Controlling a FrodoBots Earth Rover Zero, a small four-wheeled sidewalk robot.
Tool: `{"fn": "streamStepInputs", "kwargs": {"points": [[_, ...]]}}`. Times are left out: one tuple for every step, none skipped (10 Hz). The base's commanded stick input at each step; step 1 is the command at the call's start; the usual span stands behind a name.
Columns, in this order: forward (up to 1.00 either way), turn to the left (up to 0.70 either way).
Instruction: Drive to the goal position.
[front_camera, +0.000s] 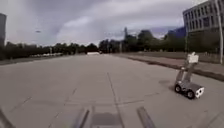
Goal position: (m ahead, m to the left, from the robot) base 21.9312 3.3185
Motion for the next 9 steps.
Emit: {"fn": "streamStepInputs", "kwargs": {"points": [[1.0, 0.0], [1.0, 0.0], [1.0, 0.0], [1.0, 0.0], [1.0, 0.0], [1.0, 0.0], [1.0, 0.0], [1.0, 0.0], [1.0, 0.0]]}}
